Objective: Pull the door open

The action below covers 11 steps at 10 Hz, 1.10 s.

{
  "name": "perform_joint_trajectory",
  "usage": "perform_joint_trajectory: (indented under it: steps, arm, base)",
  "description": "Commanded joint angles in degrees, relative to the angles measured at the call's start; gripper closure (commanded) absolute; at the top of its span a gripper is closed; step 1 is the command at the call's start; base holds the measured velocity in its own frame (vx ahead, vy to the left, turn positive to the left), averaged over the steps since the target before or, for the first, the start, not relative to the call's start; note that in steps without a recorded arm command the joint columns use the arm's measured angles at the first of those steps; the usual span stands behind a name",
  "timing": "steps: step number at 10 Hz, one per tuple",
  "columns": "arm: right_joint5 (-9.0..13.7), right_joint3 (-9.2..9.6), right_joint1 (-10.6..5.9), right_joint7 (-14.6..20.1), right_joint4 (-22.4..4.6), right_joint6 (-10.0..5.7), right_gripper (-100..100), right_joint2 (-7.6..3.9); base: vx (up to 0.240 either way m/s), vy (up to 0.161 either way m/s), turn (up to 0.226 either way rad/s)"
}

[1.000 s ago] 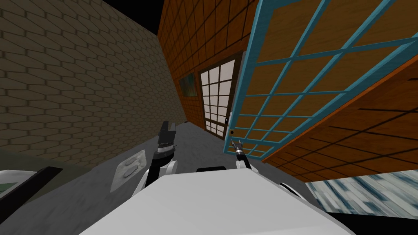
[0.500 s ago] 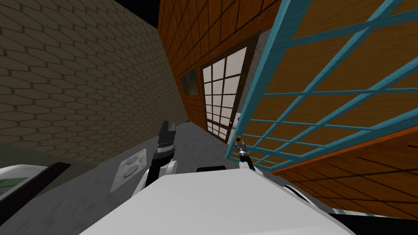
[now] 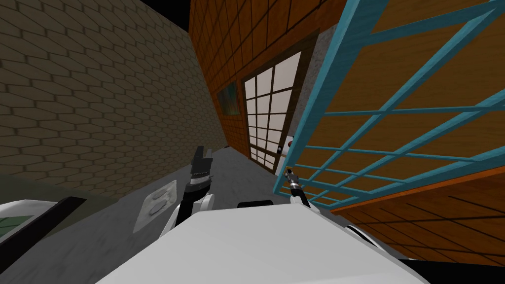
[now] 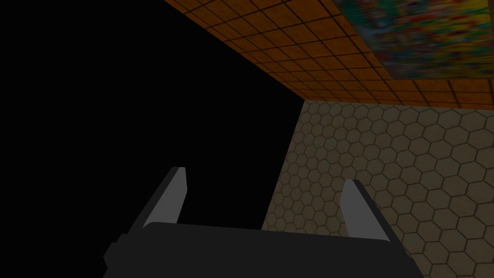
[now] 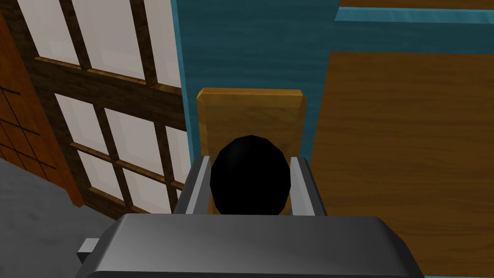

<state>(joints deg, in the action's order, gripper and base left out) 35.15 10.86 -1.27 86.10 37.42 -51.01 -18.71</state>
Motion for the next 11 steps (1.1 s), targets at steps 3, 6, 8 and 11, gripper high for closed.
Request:
perform_joint_trajectory:
  steps: [3, 6, 8, 11]
  arm:
    - [0.0, 0.05, 0.01, 0.0, 0.1, -0.10, 100, 0.09]
    - [-1.0, 2.42, 1.08, 2.5, 0.7, -0.79, 100, -1.47]
    - [-1.8, 4.26, 1.85, 4.4, 1.2, -1.48, 100, -2.71]
    - [-2.7, 6.43, 2.76, 6.8, 1.9, -2.30, 100, -4.18]
  base:
    - [-0.007, 0.001, 0.000]
    - [-0.177, -0.024, 0.105]
    - [-0.249, -0.013, 0.108]
    - [-0.235, -0.034, 0.084]
